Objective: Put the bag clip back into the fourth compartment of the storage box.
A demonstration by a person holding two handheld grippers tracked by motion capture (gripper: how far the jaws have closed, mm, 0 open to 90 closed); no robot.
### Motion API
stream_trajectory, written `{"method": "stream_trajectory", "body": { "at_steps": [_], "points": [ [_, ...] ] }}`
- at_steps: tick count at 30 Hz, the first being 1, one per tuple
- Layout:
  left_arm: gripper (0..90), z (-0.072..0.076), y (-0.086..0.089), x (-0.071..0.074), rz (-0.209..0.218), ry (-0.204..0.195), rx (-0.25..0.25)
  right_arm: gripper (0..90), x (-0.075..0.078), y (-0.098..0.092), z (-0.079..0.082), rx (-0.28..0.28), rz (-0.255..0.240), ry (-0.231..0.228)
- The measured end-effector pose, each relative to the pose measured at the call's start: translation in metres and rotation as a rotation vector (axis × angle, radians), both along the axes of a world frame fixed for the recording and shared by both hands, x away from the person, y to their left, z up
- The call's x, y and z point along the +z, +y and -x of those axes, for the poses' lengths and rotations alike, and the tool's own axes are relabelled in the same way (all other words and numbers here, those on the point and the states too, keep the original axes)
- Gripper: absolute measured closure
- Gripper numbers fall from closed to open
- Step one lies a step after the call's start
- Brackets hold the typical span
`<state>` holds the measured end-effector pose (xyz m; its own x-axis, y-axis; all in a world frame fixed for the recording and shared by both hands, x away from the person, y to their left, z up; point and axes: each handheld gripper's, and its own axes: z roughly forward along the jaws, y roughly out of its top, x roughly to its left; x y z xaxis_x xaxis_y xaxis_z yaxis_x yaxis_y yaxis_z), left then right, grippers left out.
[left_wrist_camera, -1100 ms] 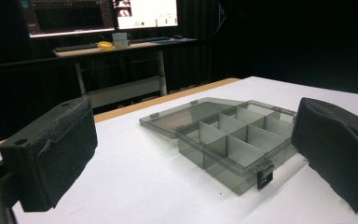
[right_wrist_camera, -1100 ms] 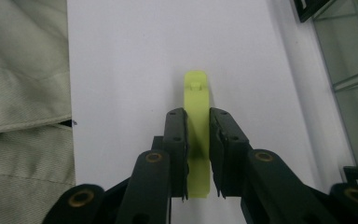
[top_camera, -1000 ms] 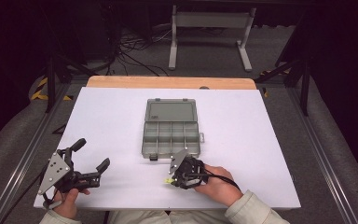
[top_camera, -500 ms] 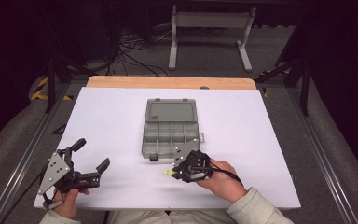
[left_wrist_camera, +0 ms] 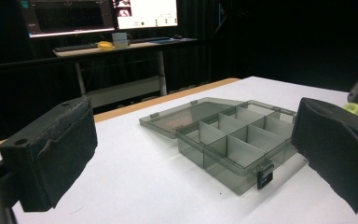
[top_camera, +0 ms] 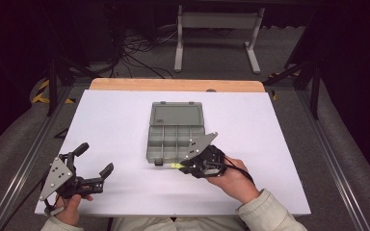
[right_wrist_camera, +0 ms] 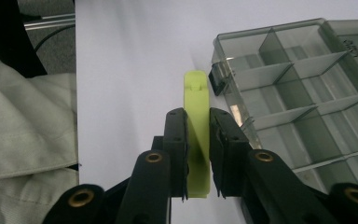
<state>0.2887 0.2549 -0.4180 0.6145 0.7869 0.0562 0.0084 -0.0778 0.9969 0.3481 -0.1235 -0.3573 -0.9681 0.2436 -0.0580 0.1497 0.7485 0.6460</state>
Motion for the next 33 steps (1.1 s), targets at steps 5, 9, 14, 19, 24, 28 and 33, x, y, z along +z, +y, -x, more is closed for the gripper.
{"method": "stream_trajectory", "body": {
  "at_steps": [5,9,14,19,24,28,33],
  "points": [
    [0.8,0.0,0.0,0.0,0.0,0.002,-0.002,77.8,0.008,-0.002,-0.002,-0.01,-0.029,-0.014],
    [0.8,0.0,0.0,0.0,0.002,0.001,-0.001,77.8,0.014,-0.004,-0.005,-0.019,-0.049,-0.025],
    [0.8,0.0,0.0,0.0,0.002,0.002,-0.001,77.8,0.022,-0.01,-0.008,-0.066,-0.096,-0.06],
    [0.8,-0.001,0.0,0.0,-0.001,0.003,-0.001,77.8,0.026,-0.014,-0.014,-0.104,-0.115,-0.069],
    [0.8,-0.001,0.0,0.0,-0.001,0.003,-0.002,77.8,0.029,-0.017,-0.021,-0.146,-0.123,-0.098],
    [0.8,-0.001,0.0,0.0,-0.001,0.003,-0.002,77.8,0.031,-0.019,-0.025,-0.165,-0.129,-0.104],
    [0.8,-0.001,0.0,0.0,-0.001,0.003,-0.002,77.8,0.034,-0.022,-0.036,-0.205,-0.151,-0.111]
  ]
}}
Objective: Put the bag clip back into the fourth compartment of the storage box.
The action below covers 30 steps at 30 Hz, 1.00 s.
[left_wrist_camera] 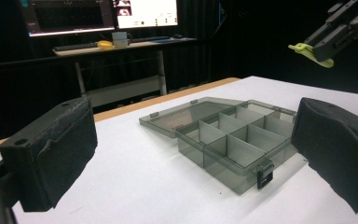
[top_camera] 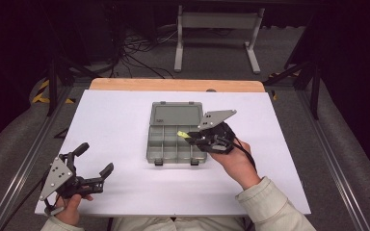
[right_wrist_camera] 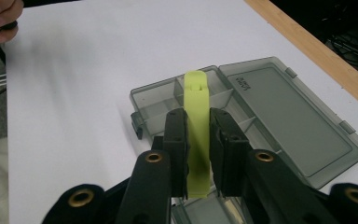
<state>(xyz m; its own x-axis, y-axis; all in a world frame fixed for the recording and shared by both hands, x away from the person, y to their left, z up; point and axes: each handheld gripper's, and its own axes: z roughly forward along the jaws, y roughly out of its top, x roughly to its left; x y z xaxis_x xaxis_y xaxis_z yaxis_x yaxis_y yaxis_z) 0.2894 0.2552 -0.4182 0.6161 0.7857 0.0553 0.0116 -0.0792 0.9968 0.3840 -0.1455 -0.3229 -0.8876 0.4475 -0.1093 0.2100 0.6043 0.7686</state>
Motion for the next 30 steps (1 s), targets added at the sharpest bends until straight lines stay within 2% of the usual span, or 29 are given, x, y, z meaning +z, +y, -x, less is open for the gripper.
{"method": "stream_trajectory", "body": {
  "at_steps": [7,13,22,30],
  "points": [
    [0.8,0.0,0.0,0.0,-0.002,0.001,-0.002,77.8,0.004,-0.005,-0.015,-0.049,-0.026,0.013],
    [0.8,0.0,0.0,0.0,-0.001,0.002,-0.003,77.7,0.004,-0.008,-0.025,-0.102,-0.034,0.005],
    [0.8,0.0,0.0,0.0,0.0,0.0,-0.002,77.7,-0.004,-0.016,-0.048,-0.159,-0.063,0.041],
    [0.8,0.0,0.0,0.0,0.001,0.0,-0.002,77.7,-0.011,-0.019,-0.061,-0.203,-0.066,0.044]
  ]
}}
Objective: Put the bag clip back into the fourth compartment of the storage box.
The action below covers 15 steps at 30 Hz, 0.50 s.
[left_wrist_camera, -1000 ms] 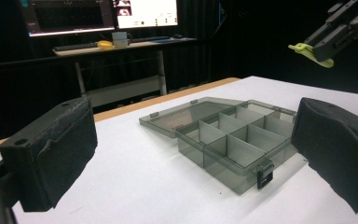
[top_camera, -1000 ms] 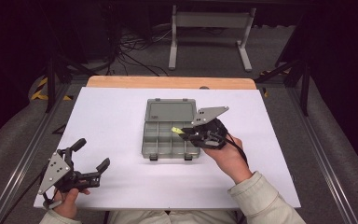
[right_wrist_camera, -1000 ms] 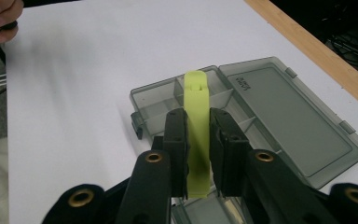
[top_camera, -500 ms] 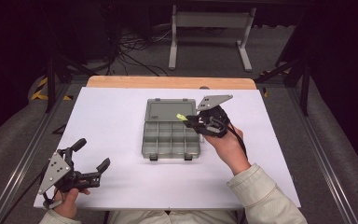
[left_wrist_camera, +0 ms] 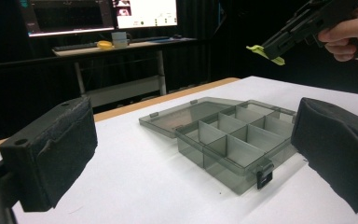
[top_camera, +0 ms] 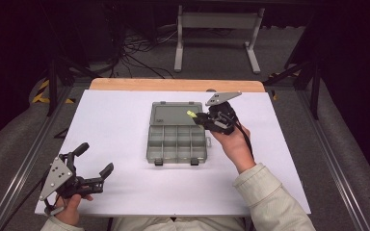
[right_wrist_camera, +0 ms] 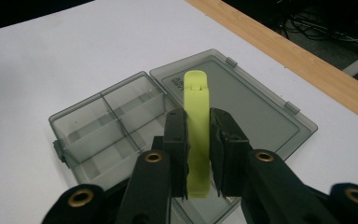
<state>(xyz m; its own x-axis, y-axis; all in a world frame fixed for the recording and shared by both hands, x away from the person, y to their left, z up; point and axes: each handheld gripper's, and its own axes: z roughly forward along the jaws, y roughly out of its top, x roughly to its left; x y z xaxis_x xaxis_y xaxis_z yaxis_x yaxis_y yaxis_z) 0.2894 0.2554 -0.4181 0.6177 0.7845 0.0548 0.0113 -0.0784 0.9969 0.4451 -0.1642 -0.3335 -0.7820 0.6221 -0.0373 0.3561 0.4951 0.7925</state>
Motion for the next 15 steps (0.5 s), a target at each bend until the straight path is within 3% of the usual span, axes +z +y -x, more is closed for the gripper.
{"method": "stream_trajectory", "body": {
  "at_steps": [15],
  "points": [
    [0.8,0.0,0.0,0.0,0.0,-0.002,0.002,77.7,-0.013,-0.004,-0.017,-0.072,0.014,0.014]
  ]
}}
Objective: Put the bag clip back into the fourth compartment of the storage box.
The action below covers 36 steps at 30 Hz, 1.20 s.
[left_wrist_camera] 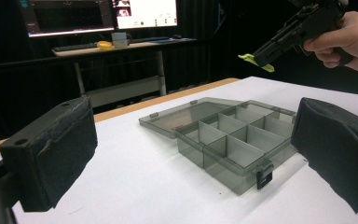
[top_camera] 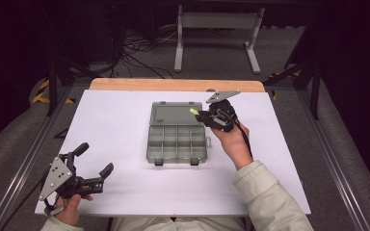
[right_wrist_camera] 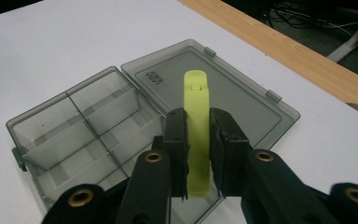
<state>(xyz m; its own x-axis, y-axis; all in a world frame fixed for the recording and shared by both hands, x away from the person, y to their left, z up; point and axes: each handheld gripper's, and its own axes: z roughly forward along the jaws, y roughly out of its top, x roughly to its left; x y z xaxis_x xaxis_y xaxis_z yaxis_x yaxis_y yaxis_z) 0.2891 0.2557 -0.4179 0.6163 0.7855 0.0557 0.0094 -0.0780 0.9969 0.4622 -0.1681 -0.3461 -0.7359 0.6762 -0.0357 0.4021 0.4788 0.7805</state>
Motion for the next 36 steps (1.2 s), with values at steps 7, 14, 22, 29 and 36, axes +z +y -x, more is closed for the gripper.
{"method": "stream_trajectory", "body": {
  "at_steps": [7,14,22,29,36],
  "points": [
    [0.8,0.0,0.0,0.0,-0.001,0.0,0.001,77.7,-0.007,0.001,-0.005,-0.029,0.004,0.017],
    [0.8,0.0,0.0,0.0,0.001,-0.001,0.0,77.7,-0.012,0.004,-0.007,-0.05,0.032,0.064],
    [0.8,0.0,0.0,0.0,-0.001,-0.001,0.0,77.7,-0.017,0.004,-0.01,-0.073,0.032,0.153],
    [0.8,0.0,0.0,0.0,0.0,0.0,-0.002,77.7,-0.022,0.005,-0.013,-0.093,0.034,0.225],
    [0.8,0.0,0.0,0.0,0.0,0.0,-0.003,77.7,-0.025,0.005,-0.015,-0.1,0.048,0.269]
  ]
}}
